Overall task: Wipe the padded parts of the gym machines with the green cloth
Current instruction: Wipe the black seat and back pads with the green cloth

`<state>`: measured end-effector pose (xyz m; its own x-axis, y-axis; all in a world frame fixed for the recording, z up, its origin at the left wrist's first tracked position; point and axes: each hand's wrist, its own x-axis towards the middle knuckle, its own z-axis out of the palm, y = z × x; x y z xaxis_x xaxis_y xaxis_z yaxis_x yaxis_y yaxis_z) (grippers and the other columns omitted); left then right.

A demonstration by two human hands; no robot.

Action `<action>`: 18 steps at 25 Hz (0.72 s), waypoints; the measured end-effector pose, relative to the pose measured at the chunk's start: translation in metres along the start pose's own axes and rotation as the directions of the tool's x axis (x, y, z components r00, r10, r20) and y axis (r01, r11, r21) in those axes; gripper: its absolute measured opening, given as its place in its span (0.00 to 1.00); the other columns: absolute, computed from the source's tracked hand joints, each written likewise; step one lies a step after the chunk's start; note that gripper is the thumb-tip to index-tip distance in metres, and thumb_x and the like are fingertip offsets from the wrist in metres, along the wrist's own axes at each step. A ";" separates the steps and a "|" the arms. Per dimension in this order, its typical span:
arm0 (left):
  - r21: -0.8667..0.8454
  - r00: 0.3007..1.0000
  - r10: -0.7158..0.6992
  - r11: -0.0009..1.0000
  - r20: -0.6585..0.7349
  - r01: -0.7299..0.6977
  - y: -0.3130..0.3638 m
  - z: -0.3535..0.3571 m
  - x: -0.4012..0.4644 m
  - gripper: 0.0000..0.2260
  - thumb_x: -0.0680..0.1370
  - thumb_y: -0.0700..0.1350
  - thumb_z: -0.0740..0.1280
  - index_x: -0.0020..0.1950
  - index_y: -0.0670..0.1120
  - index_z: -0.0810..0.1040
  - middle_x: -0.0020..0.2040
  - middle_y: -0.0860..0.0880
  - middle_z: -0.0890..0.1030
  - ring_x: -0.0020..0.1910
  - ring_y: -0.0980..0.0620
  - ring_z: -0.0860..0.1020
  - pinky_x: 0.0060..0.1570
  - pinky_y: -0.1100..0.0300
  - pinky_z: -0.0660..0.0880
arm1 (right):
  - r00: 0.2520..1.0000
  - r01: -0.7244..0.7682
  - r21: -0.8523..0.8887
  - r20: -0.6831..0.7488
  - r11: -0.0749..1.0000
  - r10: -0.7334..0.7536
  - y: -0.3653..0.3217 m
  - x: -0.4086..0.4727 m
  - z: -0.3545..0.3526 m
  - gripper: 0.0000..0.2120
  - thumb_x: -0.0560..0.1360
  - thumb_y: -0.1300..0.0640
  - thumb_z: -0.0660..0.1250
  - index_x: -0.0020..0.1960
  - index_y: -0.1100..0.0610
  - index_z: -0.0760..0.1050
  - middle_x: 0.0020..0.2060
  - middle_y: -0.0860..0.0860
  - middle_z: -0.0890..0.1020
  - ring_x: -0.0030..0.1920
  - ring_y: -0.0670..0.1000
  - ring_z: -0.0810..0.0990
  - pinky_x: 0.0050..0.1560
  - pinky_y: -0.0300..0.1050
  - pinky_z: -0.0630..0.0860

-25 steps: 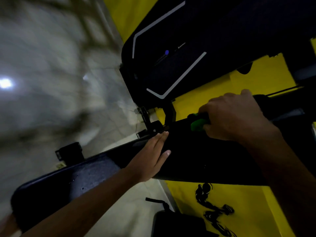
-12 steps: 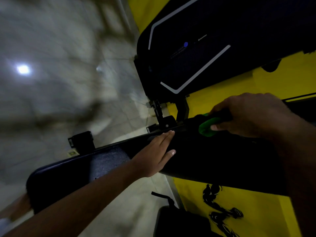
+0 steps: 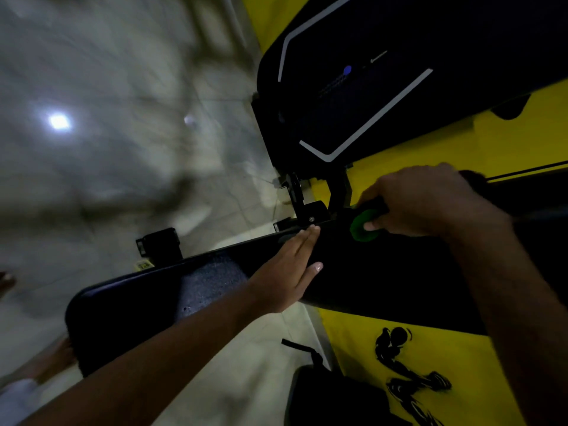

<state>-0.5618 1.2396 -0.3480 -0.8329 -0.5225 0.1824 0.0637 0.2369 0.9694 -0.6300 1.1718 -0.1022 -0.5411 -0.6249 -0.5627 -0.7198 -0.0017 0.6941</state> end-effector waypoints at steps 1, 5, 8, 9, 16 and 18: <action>0.011 1.000 0.002 1.000 -0.008 -0.002 -0.002 0.001 0.000 0.27 0.83 0.49 0.56 0.77 0.40 0.51 0.77 0.44 0.55 0.77 0.52 0.52 0.70 0.72 0.44 | 0.999 0.039 -0.023 0.012 0.999 -0.039 -0.015 0.014 0.010 0.21 0.74 0.40 0.65 0.66 0.38 0.69 0.60 0.49 0.77 0.61 0.55 0.74 0.59 0.53 0.66; 0.073 0.999 -0.044 0.996 0.012 0.043 -0.011 -0.003 -0.003 0.26 0.82 0.50 0.56 0.76 0.37 0.56 0.75 0.40 0.60 0.75 0.48 0.56 0.70 0.70 0.47 | 0.992 0.089 0.059 0.088 0.994 -0.094 -0.042 0.052 0.034 0.25 0.73 0.41 0.67 0.68 0.43 0.69 0.63 0.51 0.75 0.63 0.57 0.73 0.58 0.52 0.69; 0.148 0.994 -0.090 0.986 0.063 0.080 -0.033 -0.010 -0.008 0.27 0.83 0.50 0.54 0.77 0.39 0.50 0.78 0.43 0.54 0.77 0.51 0.50 0.69 0.71 0.42 | 0.980 -0.017 0.189 0.197 0.982 -0.021 -0.019 0.052 0.020 0.24 0.73 0.42 0.69 0.67 0.41 0.70 0.62 0.51 0.76 0.62 0.56 0.74 0.53 0.48 0.71; 0.196 0.991 -0.090 0.978 0.096 0.070 -0.043 -0.012 -0.013 0.28 0.83 0.52 0.53 0.78 0.39 0.49 0.78 0.43 0.53 0.77 0.51 0.49 0.69 0.70 0.41 | 0.979 -0.034 0.178 0.204 0.983 -0.003 -0.018 0.054 0.021 0.24 0.73 0.42 0.69 0.67 0.42 0.70 0.61 0.51 0.76 0.61 0.56 0.74 0.53 0.48 0.71; 0.496 0.960 -0.181 0.867 0.212 0.054 -0.103 -0.018 -0.075 0.30 0.83 0.55 0.43 0.67 0.36 0.72 0.64 0.41 0.77 0.63 0.44 0.76 0.60 0.49 0.72 | 0.978 0.078 0.133 0.181 0.988 -0.101 -0.070 0.096 0.059 0.25 0.74 0.44 0.68 0.69 0.47 0.69 0.63 0.53 0.75 0.62 0.58 0.74 0.56 0.52 0.71; 0.546 0.960 -0.213 0.834 0.179 0.084 -0.125 -0.016 -0.082 0.26 0.80 0.54 0.50 0.67 0.37 0.73 0.64 0.41 0.77 0.63 0.42 0.76 0.62 0.45 0.70 | 0.973 0.016 0.171 0.226 0.985 -0.055 -0.062 0.097 0.053 0.27 0.72 0.43 0.70 0.69 0.46 0.69 0.63 0.54 0.75 0.62 0.58 0.74 0.54 0.50 0.71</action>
<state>-0.4929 1.2394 -0.4817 -0.9117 -0.4062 -0.0611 -0.3168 0.6006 0.7341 -0.6608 1.1527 -0.2238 -0.5848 -0.4313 -0.6870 -0.7921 0.1213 0.5982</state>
